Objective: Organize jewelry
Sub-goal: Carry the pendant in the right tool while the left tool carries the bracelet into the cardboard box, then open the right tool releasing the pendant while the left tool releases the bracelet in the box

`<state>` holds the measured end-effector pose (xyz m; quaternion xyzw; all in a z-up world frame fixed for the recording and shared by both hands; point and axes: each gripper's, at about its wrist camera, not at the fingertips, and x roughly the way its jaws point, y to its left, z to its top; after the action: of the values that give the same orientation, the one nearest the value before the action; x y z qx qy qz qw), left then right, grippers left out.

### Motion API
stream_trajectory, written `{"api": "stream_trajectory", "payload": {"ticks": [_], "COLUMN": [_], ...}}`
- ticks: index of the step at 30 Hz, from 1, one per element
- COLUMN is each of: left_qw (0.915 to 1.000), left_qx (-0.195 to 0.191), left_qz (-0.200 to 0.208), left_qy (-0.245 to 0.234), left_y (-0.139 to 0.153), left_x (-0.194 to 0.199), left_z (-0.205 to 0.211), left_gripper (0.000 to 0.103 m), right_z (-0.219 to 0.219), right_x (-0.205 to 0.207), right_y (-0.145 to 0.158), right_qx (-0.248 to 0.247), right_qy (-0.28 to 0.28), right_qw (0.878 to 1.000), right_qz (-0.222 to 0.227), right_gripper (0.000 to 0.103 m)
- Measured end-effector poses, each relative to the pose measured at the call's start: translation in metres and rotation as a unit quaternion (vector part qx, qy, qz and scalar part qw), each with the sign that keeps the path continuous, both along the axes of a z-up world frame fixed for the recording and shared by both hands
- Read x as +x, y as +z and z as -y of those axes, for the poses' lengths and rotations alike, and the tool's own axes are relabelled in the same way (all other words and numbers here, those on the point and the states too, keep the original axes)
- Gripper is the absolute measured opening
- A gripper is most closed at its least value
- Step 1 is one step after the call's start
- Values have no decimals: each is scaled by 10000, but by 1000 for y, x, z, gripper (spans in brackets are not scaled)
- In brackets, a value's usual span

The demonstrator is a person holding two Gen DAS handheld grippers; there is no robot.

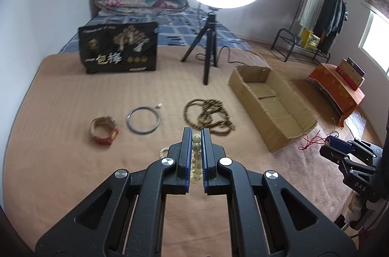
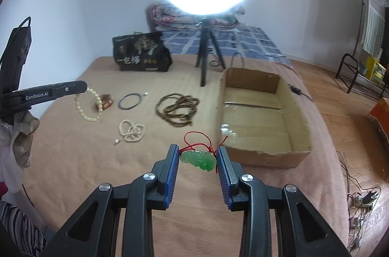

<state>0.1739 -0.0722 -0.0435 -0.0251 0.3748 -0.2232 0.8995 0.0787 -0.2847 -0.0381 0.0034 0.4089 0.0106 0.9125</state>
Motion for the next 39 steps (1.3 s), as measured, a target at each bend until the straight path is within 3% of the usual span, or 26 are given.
{"api": "stream_trajectory", "payload": {"ticks": [18, 29, 39], "left_qw": [9950, 9929, 9926], "left_qx": [-351, -482, -346], "left_qz": [253, -55, -201], "left_qy": [-899, -1086, -1147], "left_y": [36, 17, 5], "left_x": [44, 86, 102], "left_z": [124, 186, 211], "left_gripper": [5, 5, 5], "right_z": [73, 92, 100], "right_x": [13, 37, 55], "right_y": [7, -12, -26], "right_qx": [-124, -69, -92], "right_qy": [-497, -533, -619], "right_qw": [9986, 9985, 9977], "right_qz": [117, -64, -253], "right_gripper": [32, 32, 32]}}
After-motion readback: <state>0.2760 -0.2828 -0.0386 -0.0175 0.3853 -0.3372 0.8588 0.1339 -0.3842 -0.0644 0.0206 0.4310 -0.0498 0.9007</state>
